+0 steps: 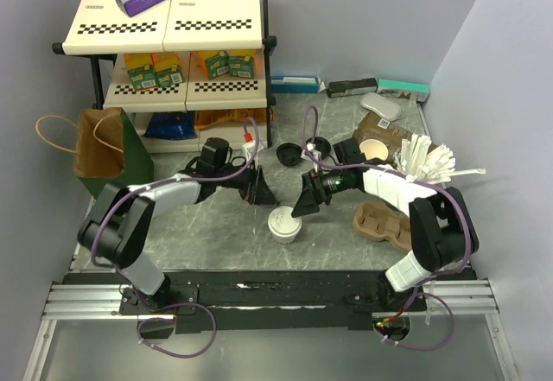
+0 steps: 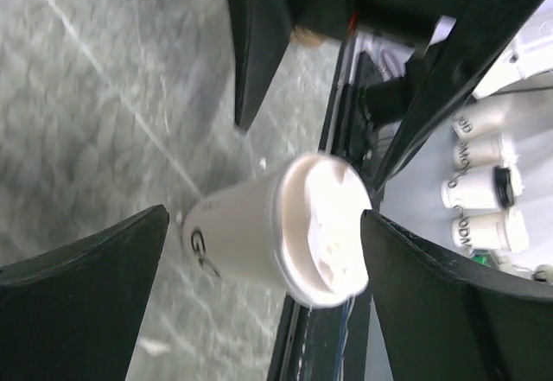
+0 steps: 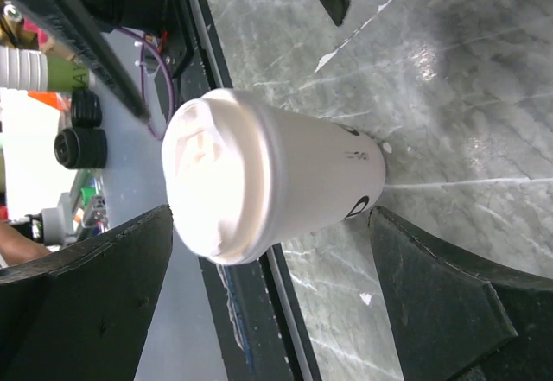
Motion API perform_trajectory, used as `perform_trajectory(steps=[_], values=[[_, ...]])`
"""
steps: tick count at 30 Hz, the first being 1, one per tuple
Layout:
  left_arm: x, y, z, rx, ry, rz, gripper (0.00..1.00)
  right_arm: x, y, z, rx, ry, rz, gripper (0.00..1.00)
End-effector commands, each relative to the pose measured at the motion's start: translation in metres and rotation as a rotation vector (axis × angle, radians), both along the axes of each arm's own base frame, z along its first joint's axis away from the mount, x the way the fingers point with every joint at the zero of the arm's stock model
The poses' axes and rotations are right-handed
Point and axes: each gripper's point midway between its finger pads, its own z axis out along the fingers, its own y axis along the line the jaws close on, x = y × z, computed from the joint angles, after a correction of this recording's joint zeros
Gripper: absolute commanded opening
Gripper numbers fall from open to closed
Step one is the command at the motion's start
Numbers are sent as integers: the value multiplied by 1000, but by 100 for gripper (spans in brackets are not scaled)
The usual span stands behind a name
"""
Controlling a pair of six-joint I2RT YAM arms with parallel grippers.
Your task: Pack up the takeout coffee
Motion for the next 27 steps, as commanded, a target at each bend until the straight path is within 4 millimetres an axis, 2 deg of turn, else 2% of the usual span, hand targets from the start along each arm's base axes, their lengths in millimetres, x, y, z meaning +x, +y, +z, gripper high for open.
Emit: perform_trajectory(steps=[1, 5, 11, 20, 25, 27], values=[[-20, 18, -6, 70, -31, -11, 99, 2, -1, 25, 23, -103, 33, 100], [-40, 19, -7, 66, -49, -28, 99, -1, -1, 17, -12, -108, 49, 100], [-51, 14, -18, 71, -44, -53, 99, -10, 0, -2, -71, -99, 99, 100], [-30, 17, -62, 220, -34, 23, 99, -6, -3, -34, -184, -35, 72, 99], [-25, 16, -64, 234, -29, 29, 99, -2, -3, -38, -208, -21, 59, 98], [-24, 13, -54, 207, -42, 10, 99, -3, -1, -28, -172, -46, 71, 98]])
